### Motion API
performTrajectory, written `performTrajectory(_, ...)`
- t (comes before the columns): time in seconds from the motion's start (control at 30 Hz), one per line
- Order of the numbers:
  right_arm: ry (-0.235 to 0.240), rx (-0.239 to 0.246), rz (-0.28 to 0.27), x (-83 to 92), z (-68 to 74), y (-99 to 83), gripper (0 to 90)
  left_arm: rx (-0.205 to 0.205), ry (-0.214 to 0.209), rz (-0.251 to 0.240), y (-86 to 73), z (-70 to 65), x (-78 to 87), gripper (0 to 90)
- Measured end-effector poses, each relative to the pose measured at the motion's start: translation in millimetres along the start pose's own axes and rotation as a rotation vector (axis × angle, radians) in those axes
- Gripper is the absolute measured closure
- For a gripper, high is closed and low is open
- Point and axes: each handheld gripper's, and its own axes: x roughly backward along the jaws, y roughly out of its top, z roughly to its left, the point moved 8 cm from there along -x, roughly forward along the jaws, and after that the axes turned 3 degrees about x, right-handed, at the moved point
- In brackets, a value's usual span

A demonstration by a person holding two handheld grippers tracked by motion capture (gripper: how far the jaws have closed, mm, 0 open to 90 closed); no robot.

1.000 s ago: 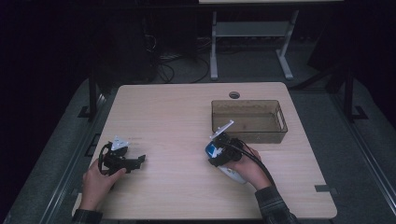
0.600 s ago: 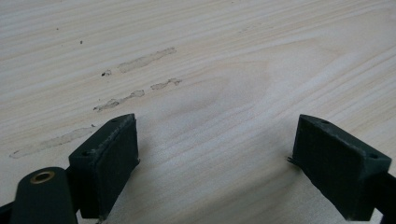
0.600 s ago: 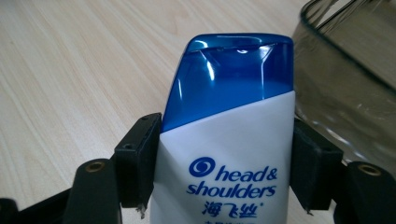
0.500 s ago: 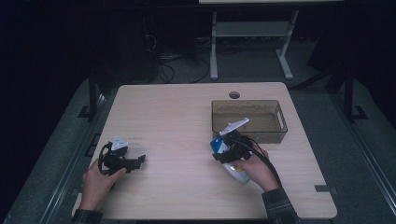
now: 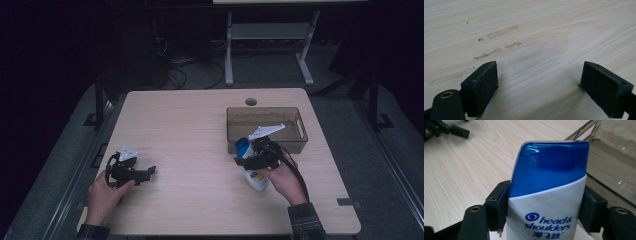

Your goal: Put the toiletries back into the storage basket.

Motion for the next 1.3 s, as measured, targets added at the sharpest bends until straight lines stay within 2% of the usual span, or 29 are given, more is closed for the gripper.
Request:
performTrajectory(0.4, 0.0, -0.035, -0.126, 21.0, -8.9, 8.2, 34.4, 0.004, -0.001, -0.002, 0.1, -0.3, -0.1, 13.0)
performTrajectory(0.7, -0.006, -0.05, -0.187, 30.9, -11.9, 15.5, 34.4, -0.003, 0.0, 0.002, 0.0, 0.2, 0.2, 13.0)
performTrajectory(1.1, -0.034, -0.063, -0.28, 44.6, -18.0, 39.6, 34.4, 0.004, -0.001, 0.002, 0.0, -0.3, 0.2, 13.0)
performTrajectory(1.3, -0.065, -0.061, -0.31, 49.2, -24.0, 55.3, 34.5, -0.001, 0.0, 0.005, -0.1, 0.1, 0.4, 13.0)
